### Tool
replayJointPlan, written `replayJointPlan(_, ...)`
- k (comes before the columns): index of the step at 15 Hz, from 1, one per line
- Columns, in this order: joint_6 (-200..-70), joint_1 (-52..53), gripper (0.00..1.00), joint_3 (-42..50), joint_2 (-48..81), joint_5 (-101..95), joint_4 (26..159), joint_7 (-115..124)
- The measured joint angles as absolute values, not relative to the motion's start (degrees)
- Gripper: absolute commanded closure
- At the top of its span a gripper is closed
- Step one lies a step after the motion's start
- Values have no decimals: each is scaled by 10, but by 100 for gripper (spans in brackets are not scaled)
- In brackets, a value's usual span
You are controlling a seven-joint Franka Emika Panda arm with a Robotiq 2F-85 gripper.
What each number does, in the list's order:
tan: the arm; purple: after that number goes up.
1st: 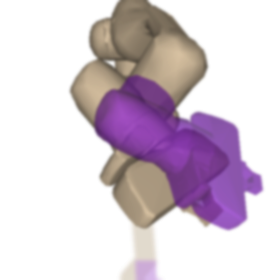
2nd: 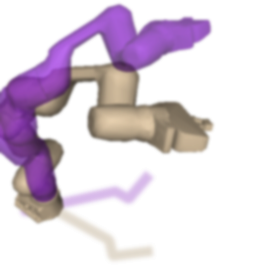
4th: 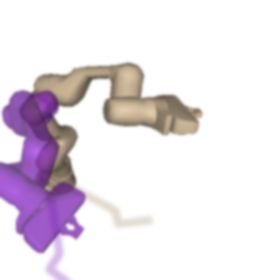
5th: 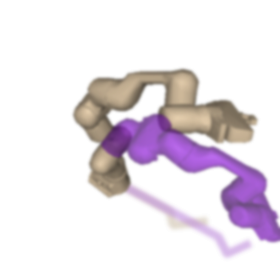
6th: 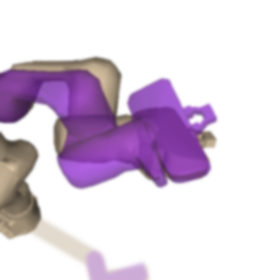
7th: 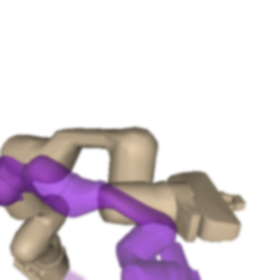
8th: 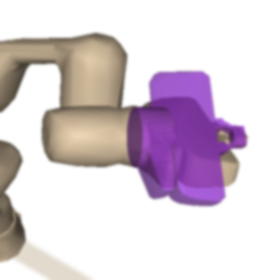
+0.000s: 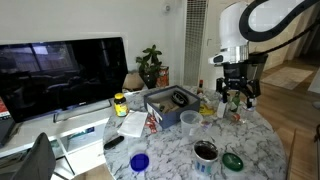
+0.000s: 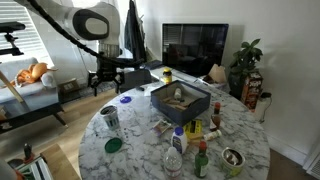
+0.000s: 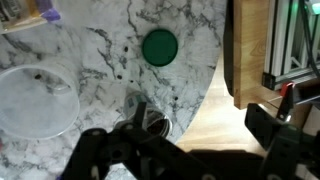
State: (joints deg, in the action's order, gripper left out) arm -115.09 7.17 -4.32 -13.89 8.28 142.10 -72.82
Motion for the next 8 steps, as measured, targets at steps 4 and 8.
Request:
replayJointPlan(4,-1075,37,0,28,-108,80,1425,-801)
replayJointPlan(8,-1083,2,0,60,-61,71,1442,-846)
